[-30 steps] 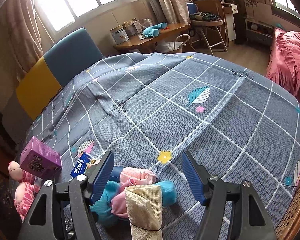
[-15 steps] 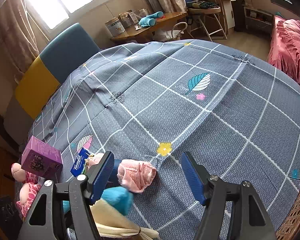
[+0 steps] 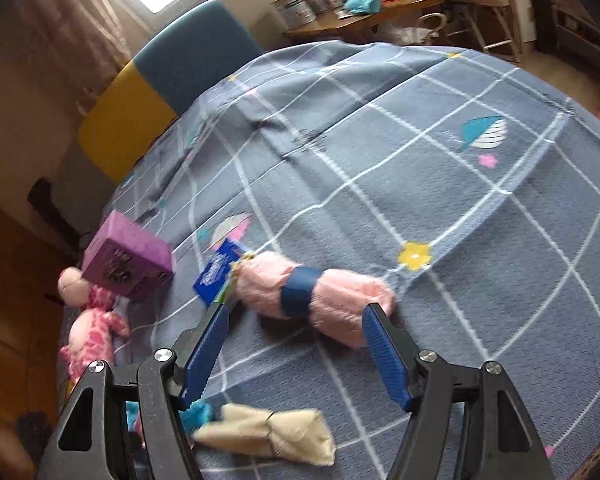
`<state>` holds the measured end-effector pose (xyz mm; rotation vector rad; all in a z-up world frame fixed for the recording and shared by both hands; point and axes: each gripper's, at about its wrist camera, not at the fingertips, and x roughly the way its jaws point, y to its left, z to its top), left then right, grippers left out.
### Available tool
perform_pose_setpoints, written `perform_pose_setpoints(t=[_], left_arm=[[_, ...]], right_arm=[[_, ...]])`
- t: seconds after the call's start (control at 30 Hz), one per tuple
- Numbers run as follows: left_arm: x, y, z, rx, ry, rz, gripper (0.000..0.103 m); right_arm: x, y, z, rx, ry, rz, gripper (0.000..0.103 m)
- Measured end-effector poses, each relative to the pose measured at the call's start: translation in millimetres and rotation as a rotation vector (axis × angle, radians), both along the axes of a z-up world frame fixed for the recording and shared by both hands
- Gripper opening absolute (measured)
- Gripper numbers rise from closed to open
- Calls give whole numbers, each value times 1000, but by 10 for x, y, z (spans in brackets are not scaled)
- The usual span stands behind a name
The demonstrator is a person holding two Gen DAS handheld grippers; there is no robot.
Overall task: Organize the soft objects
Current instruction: 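Lower the right gripper onto the beige mesh roll and close it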
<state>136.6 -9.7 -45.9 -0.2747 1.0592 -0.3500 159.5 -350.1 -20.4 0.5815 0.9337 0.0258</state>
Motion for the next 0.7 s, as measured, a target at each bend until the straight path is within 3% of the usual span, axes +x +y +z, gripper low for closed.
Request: perform_pose_setpoints(t=[0.03,0.13,0.23,0.33,0.4,0.47,0.6,0.7], left_arm=[[-34,47,-27,6,7,12,66],[-99,171,-83,-8,16,37,67],[-146,159,-60,1,-4,17,72],[-181,63,-45,12,-5,-13,78],[-181,-53,-11,33,-38,-39,73],[-127,-130,-23,59,-50,-52,50],[-96,-193,-29,85,-70,-73,46],[-180,-104,42,48,-98,-50,46]], right_arm=[[40,91,37,-14,0,49,70],[76,372,43,-104,3,141,70],[61,401,41,-157,7,127,70],[89,217,-68,-110,59,64,70],[88,88,-135,-101,99,8,70],[72,-24,-190,-88,131,-37,70],[99,-37,-306,10,173,6,70],[148,155,-310,-31,181,95,70]])
